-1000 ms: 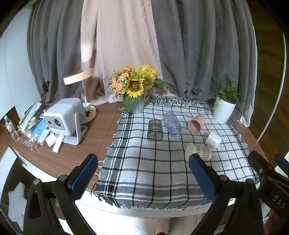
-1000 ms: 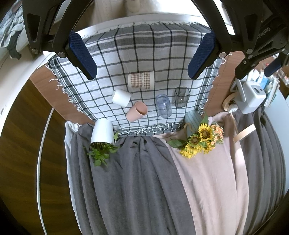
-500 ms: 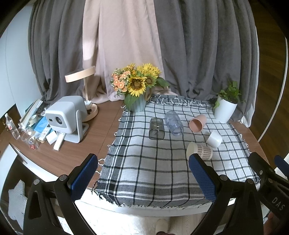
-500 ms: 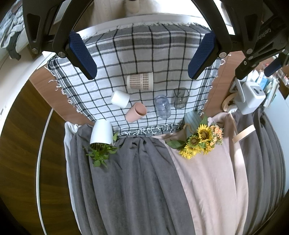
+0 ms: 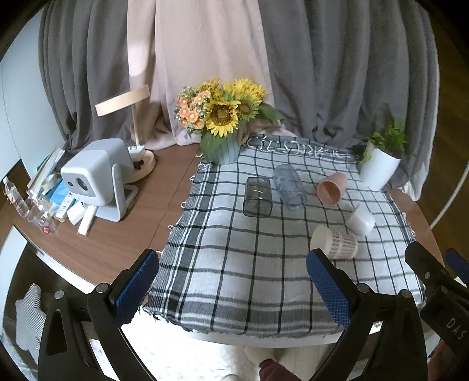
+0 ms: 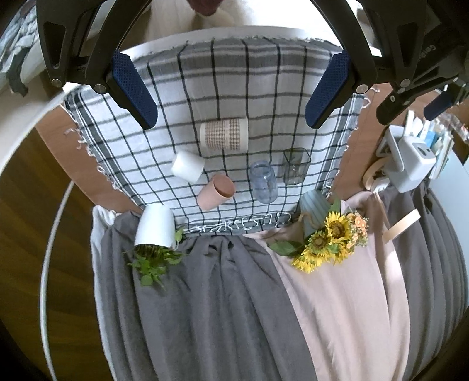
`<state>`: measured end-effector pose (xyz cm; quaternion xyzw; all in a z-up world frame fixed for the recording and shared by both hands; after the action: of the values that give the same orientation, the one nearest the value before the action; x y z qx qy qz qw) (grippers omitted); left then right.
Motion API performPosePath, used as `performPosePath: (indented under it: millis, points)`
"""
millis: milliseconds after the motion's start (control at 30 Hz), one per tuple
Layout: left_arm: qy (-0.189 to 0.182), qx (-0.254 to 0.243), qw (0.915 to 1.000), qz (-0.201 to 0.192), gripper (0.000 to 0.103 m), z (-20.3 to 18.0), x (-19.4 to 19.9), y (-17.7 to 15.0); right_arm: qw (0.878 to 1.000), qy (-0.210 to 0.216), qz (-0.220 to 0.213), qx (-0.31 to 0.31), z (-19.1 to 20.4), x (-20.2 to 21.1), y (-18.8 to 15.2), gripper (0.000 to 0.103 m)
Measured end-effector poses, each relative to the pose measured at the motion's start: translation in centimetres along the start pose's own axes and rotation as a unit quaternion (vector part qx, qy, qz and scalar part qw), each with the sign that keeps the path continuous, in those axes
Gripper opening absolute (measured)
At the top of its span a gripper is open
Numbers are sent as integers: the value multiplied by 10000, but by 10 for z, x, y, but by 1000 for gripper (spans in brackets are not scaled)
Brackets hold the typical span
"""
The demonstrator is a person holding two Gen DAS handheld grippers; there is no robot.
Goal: Flip cup upside down
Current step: 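Move the right gripper to the clear measuring cup and close on it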
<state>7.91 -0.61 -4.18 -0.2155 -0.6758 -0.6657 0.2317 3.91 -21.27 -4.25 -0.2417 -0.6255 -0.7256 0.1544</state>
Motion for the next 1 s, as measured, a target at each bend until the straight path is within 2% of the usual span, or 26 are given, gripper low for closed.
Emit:
performPosePath:
  millis: [500,733,1000]
  points:
    - [479,437,9962,579,103,-10,-110,41,9940,637,708,533,23,-148,55,102]
    - [846,669,9908,821,102,-8,-154,54,9843,945,1249,816,44,-223,72,101]
    - [1090,1033,9802,1291,102,-2,-207,53,9693,1137,1811,1214,73,-301,72,92]
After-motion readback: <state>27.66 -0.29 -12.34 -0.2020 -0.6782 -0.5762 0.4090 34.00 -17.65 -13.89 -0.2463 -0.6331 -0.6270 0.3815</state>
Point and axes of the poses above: each gripper's, at about its wrist camera, not at the fingertips, and x roughly against the way its jaws point, z to its left, y to its top, the point moved 3 cm from there along -x, roughly the way its jaws point, and after that the axes turned 8 degrees about -z, right-handed, at the moved point
